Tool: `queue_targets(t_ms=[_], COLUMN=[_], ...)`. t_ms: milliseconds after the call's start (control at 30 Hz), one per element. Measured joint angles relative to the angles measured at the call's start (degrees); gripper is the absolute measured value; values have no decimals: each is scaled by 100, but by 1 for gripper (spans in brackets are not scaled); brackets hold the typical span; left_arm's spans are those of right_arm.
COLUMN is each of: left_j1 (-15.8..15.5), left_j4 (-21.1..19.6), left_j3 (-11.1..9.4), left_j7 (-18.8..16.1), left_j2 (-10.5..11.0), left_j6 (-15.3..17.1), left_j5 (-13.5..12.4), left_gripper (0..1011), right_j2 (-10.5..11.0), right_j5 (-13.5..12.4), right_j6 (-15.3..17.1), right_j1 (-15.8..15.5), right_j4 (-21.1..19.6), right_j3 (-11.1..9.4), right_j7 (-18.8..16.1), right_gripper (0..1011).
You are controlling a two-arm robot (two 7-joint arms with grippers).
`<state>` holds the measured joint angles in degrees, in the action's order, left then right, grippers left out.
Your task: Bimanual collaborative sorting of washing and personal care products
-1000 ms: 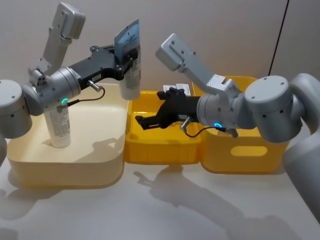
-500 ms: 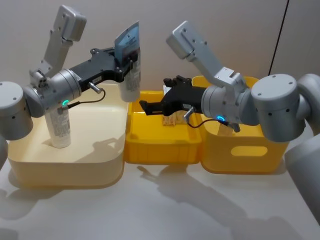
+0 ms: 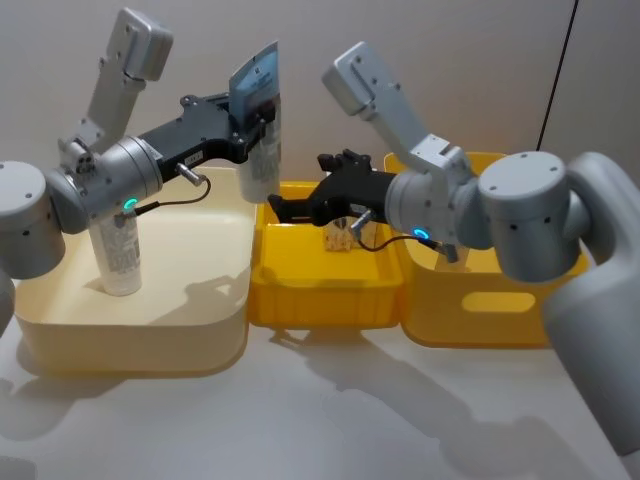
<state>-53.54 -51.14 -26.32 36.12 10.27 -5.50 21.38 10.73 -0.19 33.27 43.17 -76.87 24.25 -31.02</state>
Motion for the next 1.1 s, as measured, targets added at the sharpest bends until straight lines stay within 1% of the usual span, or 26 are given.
queue_targets(t_ms=[333,867,1100], left_j1=[-24,-18,1], left_j4=[11,18,16], left_j3=[-3,-1,0], left_j7=[12,38,38], left_j2=[8,34,45], left_j6=[2,-6,-3], left_j5=[3,26,32], left_gripper=[239,240,240], right_j2=[-258,-493,-579], right_j5=[-44,-20,-21], right_j6=[-219,-443,-526], right_j1=[234,449,534], right_j4=[505,1017,1245], right_j3=[107,171,188], right_j7=[74,423,493], right_gripper=[1001,1001,1001])
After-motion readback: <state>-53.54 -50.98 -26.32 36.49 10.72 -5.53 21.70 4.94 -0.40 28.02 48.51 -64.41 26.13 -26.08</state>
